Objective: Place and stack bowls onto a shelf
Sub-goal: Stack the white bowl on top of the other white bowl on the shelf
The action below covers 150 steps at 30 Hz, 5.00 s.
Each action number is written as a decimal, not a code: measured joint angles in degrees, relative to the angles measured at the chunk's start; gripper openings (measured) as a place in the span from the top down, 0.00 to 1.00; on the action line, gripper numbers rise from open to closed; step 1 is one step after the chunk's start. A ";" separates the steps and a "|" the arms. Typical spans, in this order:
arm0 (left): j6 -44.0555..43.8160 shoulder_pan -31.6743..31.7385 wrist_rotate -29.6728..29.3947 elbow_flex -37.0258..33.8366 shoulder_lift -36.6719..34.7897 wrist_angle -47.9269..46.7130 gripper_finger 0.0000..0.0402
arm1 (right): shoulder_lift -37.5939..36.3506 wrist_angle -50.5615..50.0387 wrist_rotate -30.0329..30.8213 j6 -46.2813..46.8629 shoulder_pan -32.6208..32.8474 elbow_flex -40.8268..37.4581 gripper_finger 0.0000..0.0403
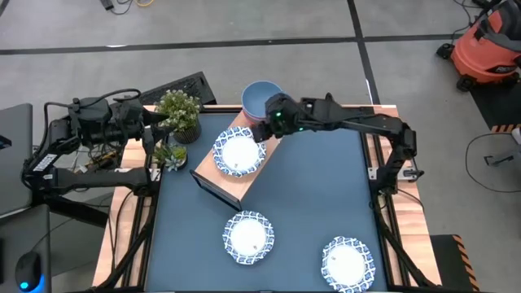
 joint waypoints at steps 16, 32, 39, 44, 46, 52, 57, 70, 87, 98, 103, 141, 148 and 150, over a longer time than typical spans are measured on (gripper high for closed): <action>1.76 0.02 3.05 0.00 0.00 0.00 0.39 | -13.52 -41.80 11.88 15.75 26.15 -5.47 0.54; -3.64 0.02 4.35 0.00 1.81 -0.20 0.39 | -16.41 -24.01 -8.16 39.44 54.39 -33.31 0.54; -4.98 0.01 5.64 0.00 3.43 -0.03 0.39 | -17.49 -12.72 -10.57 36.02 56.07 -43.50 0.54; -6.00 0.02 5.56 -0.02 4.35 -0.02 0.39 | -17.32 -9.20 -11.78 31.16 55.93 -49.21 0.54; -6.45 0.02 5.40 -0.02 4.50 -0.02 0.39 | -17.19 -8.65 -11.78 29.14 55.93 -50.96 0.54; -9.10 0.00 4.02 -0.02 5.15 -0.04 0.39 | -17.15 -3.14 -12.78 24.44 55.94 -54.96 0.54; -10.39 0.02 3.97 -0.02 5.44 -0.04 0.39 | -17.19 0.86 -13.61 22.44 56.06 -57.70 0.54; -13.67 0.02 2.42 -0.02 5.38 -0.04 0.39 | -17.19 4.96 -17.98 19.85 56.02 -62.63 0.81; -13.41 0.02 1.92 -0.02 5.19 -0.03 0.39 | -20.10 4.11 -17.73 16.99 48.62 -53.37 0.95; -13.00 0.01 3.03 -0.02 5.09 -0.04 0.39 | -25.64 -1.64 -11.67 14.01 36.61 -32.60 0.95; -12.47 0.02 3.03 -0.02 5.10 -0.05 0.39 | -24.58 -1.96 0.65 8.62 29.62 -20.35 0.95; -12.46 0.01 5.07 -0.02 4.85 0.01 0.39 | 1.84 -9.18 -6.36 0.67 -1.31 3.50 0.89; -12.50 0.01 5.07 -0.02 4.85 0.00 0.39 | 1.98 -9.39 -6.66 -1.66 -2.35 3.48 0.90; -12.38 0.00 5.07 -0.02 4.85 0.00 0.39 | 1.98 -9.21 -7.25 -1.71 -2.53 3.48 0.89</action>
